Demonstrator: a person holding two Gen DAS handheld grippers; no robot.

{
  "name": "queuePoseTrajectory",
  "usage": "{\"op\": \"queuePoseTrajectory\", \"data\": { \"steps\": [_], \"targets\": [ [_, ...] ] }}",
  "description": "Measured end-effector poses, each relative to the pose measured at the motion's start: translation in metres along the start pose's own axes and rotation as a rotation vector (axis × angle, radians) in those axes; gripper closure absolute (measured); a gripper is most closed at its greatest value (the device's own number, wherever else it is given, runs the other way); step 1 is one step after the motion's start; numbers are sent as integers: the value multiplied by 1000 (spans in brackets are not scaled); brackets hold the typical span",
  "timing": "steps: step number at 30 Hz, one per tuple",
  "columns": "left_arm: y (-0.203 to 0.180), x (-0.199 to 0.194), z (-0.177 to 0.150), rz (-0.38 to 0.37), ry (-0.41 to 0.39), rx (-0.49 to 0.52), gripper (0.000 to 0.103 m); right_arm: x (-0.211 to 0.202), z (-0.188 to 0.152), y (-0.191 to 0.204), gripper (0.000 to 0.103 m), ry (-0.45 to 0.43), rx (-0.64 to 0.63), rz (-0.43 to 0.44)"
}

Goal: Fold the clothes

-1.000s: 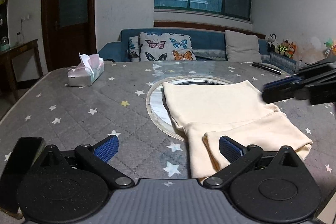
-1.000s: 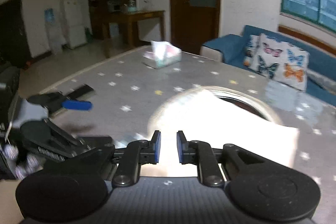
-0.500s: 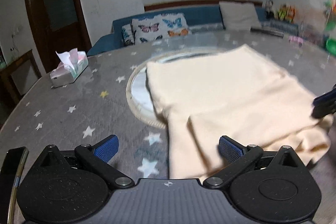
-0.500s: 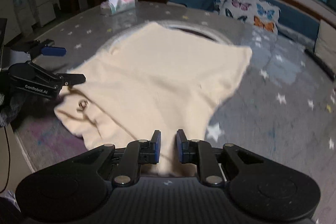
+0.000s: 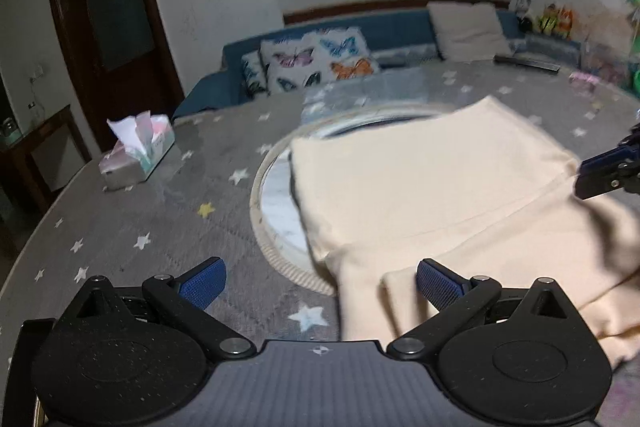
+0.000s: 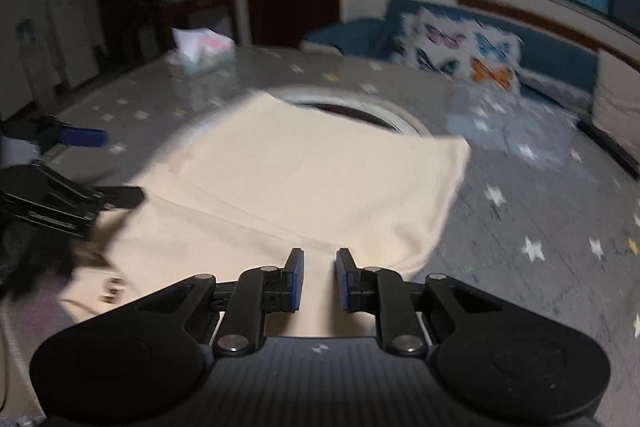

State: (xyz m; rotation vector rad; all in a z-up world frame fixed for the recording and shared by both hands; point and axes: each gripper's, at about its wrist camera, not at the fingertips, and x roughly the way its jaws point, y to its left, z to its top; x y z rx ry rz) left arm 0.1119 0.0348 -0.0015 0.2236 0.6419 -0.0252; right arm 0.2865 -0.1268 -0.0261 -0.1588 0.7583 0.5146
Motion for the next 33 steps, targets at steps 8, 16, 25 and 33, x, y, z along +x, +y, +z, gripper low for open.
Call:
{"op": "queuePoseTrajectory", "data": {
  "steps": [8,16,25,33],
  "targets": [
    [2,4,-2,-13,4,20,0,-9,-2,-6,89,-20,-2,-17],
    [-4,1,-5,-2,-18,76,0,-3,-4,-6,90,-5,-1,-15],
    [-7,-39,-22,-23,-79,199,0,-27,-24,22,87,20,-131,11],
    [-22,-80,-56,-100,-129,394,12,-44,-45,24,86,27,-142,-1]
  ]
}}
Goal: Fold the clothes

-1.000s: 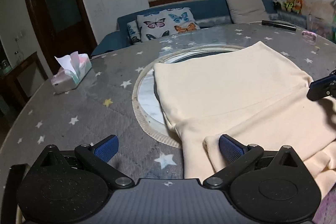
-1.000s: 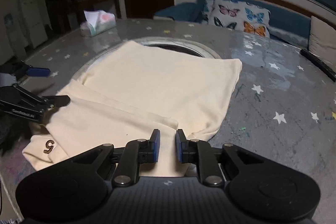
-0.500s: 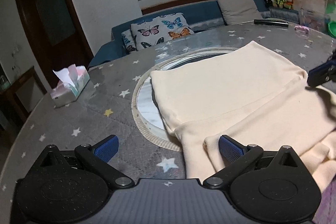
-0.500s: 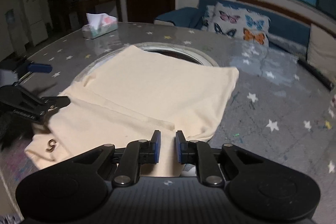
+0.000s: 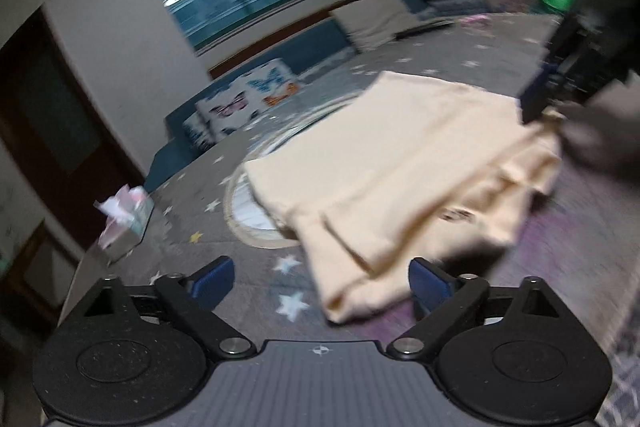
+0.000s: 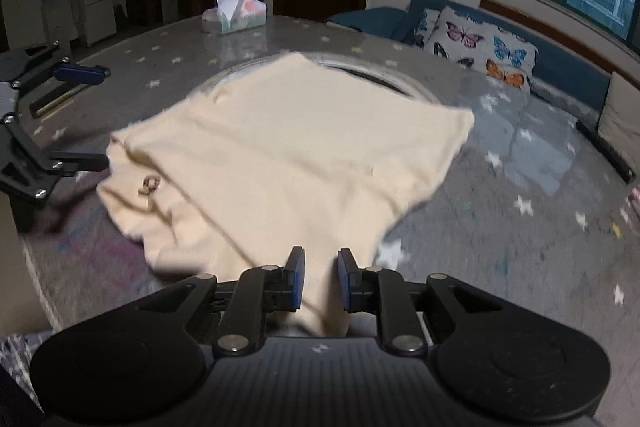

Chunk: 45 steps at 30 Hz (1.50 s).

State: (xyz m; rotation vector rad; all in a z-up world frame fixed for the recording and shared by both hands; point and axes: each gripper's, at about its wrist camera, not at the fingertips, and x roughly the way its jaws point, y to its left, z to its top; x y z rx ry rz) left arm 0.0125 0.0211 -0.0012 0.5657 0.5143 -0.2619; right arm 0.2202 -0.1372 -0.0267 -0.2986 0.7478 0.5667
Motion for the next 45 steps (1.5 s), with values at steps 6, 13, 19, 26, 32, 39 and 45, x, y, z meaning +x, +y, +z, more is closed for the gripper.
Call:
{"op": "queuePoseTrajectory", "data": {
  "steps": [6,13,19,26,32,39,45],
  "targets": [
    [-26,-4,-5,-88,-36,119,21,-9,-11,-3,86,13,26,-6],
    [-40,5,1,-159,-86,194,43,-22,-9,2,83,2,-21,0],
    [-40,12,10,-230,-95,171,92,-30,-12,21,62,4,-171,21],
    [-4,29,37,-259,-76,4,94,-21,-16,35,48,-21,-326,28],
    [16,52,47,-278,-36,-109,94,-7,-9,39,69,-58,-341,27],
    [9,32,27,-240,-58,-77,75,-7,11,14,93,-52,-165,57],
    [-10,20,3,-177,-44,53,67,-11,22,6,93,-72,-99,65]
  ]
}}
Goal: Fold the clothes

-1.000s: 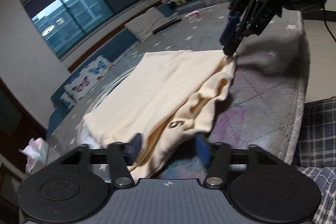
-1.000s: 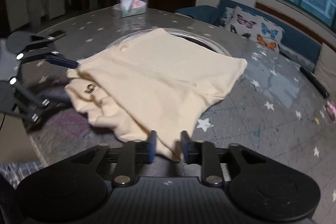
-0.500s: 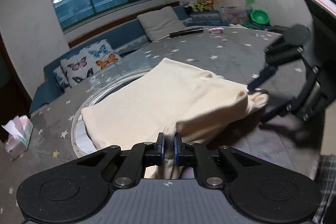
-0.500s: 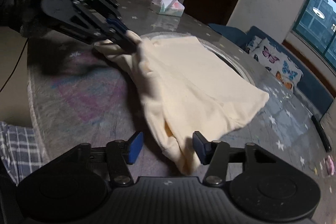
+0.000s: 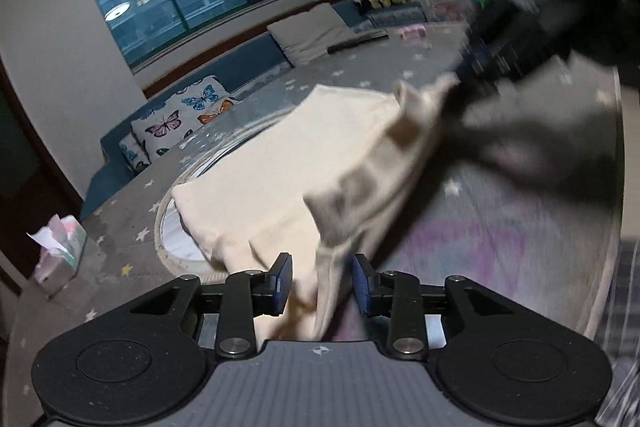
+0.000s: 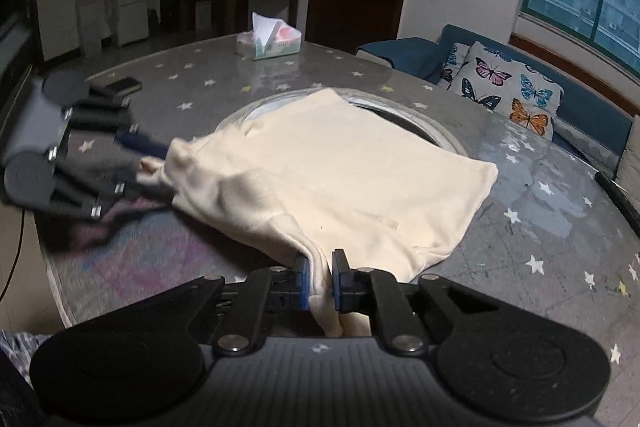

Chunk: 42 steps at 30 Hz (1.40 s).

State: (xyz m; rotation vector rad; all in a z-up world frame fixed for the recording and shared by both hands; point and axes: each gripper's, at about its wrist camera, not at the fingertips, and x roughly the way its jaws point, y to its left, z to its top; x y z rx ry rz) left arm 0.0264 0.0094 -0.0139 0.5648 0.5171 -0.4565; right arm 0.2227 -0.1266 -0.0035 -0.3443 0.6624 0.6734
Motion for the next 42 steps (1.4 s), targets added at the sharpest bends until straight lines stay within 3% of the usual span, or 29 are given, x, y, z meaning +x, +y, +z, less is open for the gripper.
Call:
{"op": "queuePoseTrajectory", "data": {
  "steps": [3,7,15,22,26,34,42],
  "targets": [
    [-6,0,-7,27,2,59,67,-1,3,-2,93,-12,17,-7],
    [-3,2,-11,28,8,73,92,-2,2,1,94,-26,40,-19],
    [2,-34,-1,36,-43,-7,95,-28,-4,12,96,-74,51,-12],
    [-17,-119,6,3,-87,-94,95,-98,-20,46,96,-107,35,41],
    [-22,-145,18,13,-120,-109,95,-125,-22,58,96,-110,47,56],
    [9,-89,41,53,-129,-109,95,-91,3,20,96,-105,104,17],
    [49,16,44,20,-13,-132,95,-1,24,-34,97,-9,178,-9]
  ]
}}
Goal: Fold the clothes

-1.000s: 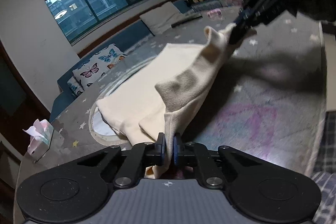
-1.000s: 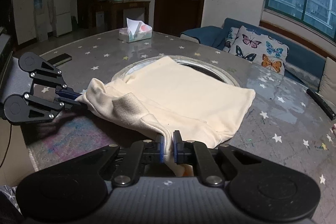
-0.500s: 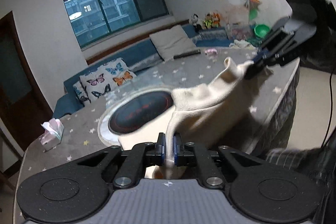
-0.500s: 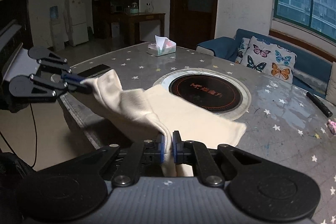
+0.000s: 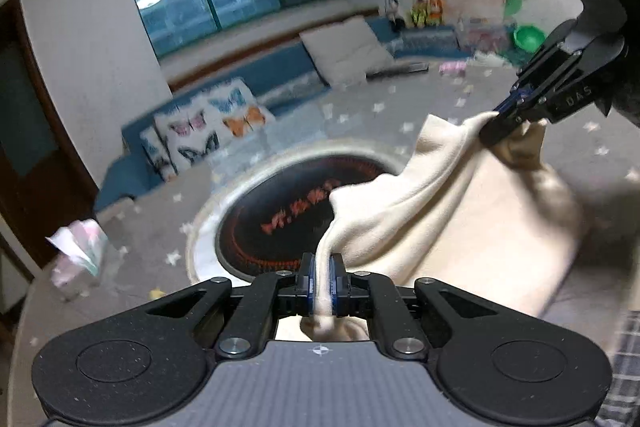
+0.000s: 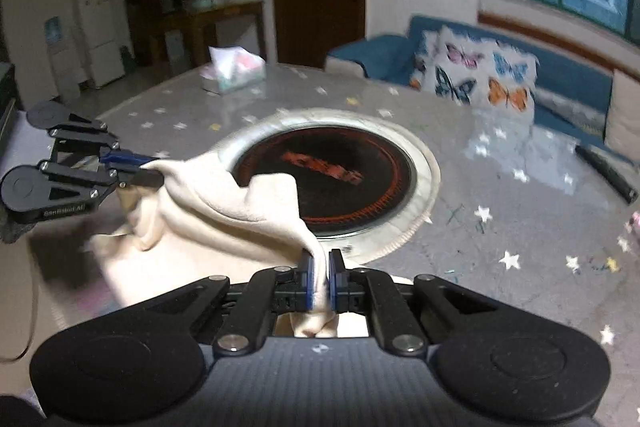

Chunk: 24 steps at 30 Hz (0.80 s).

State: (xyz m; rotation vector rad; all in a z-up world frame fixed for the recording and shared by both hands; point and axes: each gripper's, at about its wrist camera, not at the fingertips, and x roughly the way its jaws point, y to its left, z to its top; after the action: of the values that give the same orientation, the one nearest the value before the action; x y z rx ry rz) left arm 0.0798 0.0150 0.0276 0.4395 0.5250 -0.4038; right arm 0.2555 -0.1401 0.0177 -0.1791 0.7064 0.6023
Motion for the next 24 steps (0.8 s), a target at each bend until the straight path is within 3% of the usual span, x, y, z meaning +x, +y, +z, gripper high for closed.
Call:
{"op": "queuePoseTrajectory", "data": {
  "steps": [4,7,9,14,18,22,24],
  "targets": [
    [10,39,-5,22,70,-34,90,42,-6,-17,96,44,61,-14],
    [20,49,-8,44,94,-62,83,56,-15,-26,89,46,98,-45],
    [28,50,-9,88,107,-80,80,55,-18,-35,80,36,148,-56],
    [55,36,-13,168,113,-203,78,30,-14,-42,80,-21,179,-115],
    [43,14,-4,89,61,-242,78,21,0,-26,80,-53,156,-40],
    [20,20,14,-39,46,-239,77,42,12,-4,82,-23,122,32],
    [14,31,21,-68,61,-244,77,56,15,2,82,-4,119,48]
  ]
}}
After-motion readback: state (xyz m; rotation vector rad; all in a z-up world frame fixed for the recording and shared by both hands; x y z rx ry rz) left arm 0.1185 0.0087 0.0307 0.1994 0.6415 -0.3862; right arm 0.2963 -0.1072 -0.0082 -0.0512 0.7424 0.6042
